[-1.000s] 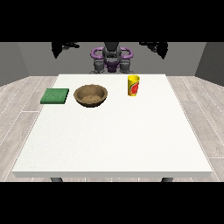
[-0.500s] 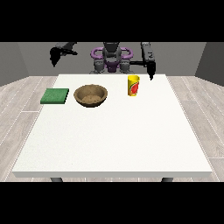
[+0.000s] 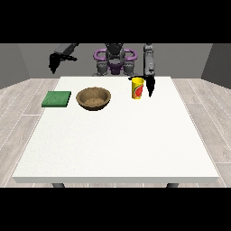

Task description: Pick the cup and pour the ball into the bowl, then pick the bowl and place it on the pad

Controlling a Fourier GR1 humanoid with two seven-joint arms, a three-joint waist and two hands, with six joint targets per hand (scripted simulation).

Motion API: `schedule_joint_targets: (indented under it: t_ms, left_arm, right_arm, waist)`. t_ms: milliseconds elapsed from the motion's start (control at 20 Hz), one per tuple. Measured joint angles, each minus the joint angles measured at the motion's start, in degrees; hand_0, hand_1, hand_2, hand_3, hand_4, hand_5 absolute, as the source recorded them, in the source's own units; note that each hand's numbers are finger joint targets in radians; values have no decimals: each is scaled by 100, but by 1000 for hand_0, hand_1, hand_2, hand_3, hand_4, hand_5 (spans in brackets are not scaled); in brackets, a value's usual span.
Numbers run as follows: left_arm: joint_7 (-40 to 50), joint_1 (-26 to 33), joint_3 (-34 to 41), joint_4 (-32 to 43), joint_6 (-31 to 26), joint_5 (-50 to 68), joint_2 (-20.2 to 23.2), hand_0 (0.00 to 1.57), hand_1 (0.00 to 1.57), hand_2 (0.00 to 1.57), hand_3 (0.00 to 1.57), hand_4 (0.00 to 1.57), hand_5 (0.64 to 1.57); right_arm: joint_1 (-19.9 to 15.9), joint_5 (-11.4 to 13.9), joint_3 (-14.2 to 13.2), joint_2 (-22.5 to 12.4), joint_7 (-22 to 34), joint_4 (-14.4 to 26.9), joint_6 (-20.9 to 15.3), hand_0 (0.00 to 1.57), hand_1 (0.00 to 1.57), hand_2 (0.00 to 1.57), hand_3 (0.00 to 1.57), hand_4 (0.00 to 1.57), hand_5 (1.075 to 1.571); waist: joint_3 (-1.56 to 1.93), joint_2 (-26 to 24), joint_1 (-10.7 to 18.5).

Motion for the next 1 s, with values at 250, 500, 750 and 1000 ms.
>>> schedule_joint_targets:
  t_ms: [250,500,750,1000]
  left_arm:
    - [-457,-398,84,851,163,-28,-19,0,0,0,0,0,1521]
    - [-949,-774,254,1625,185,23,124,0,0,0,0,0,1527]
    - [-1248,-922,114,1893,729,-254,82,1286,1286,1571,1571,1403,1268]
    - [-1553,-768,2,1735,1601,-688,59,1324,1324,1571,1571,1482,1252]
  right_arm:
    - [-18,127,2,23,-302,319,67,0,0,0,0,0,1571]
    - [-126,145,-21,-18,-455,420,145,0,0,0,0,0,1571]
    - [-274,117,-116,-143,-468,598,206,0,0,0,0,0,1570]
    - [-388,25,-233,-316,-448,620,310,0,0,0,0,0,1570]
  waist:
    - [-1,31,-19]
    - [-2,184,-88]
    - [20,166,-151]
    - [111,261,-280]
